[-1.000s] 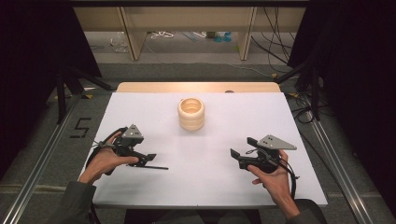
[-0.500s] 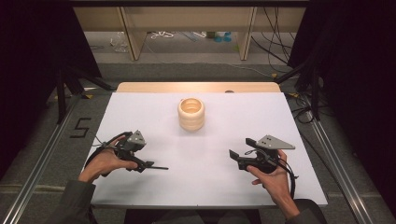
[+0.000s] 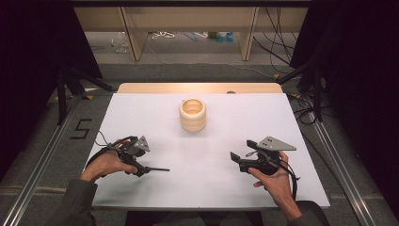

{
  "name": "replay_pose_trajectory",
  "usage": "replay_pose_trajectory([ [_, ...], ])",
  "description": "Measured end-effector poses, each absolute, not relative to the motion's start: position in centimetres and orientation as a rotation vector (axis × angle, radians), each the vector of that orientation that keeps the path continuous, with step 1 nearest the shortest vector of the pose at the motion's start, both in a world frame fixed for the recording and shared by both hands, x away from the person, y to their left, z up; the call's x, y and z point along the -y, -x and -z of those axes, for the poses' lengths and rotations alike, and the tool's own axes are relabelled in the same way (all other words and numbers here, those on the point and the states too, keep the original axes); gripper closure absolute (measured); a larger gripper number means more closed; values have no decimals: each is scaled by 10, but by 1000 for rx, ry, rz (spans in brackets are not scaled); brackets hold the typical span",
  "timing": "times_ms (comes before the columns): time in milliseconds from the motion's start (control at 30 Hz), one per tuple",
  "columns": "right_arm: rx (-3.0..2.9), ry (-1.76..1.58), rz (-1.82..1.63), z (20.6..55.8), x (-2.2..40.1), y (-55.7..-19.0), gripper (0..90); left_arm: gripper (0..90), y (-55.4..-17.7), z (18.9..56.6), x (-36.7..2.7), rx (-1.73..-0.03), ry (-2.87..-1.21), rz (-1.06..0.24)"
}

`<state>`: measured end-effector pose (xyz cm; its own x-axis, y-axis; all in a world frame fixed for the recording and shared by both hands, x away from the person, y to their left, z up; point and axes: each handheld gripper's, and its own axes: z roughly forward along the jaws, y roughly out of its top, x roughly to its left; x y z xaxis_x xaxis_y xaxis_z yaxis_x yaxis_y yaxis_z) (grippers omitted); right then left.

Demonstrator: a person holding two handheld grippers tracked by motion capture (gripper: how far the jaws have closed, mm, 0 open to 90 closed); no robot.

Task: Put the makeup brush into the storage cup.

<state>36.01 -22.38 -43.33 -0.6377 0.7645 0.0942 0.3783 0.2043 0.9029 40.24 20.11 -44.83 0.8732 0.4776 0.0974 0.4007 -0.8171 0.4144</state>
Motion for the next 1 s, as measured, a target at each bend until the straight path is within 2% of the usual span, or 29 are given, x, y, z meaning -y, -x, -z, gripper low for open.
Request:
replay_pose_trajectory([
  [533,-2129,-1089,-1432,435,222,-360,199,463,-405,456,-197,-590,-2765,-243],
  [767,-2134,-1088,-1434,435,222,-360,203,500,-405,456,-196,-576,-2778,-244],
  [900,-2133,-1086,-1432,435,221,-360,205,523,-406,453,-196,-522,-2837,-231],
  [1000,-2139,-1079,-1408,434,222,-360,205,532,-406,456,-194,-560,-2801,-234],
])
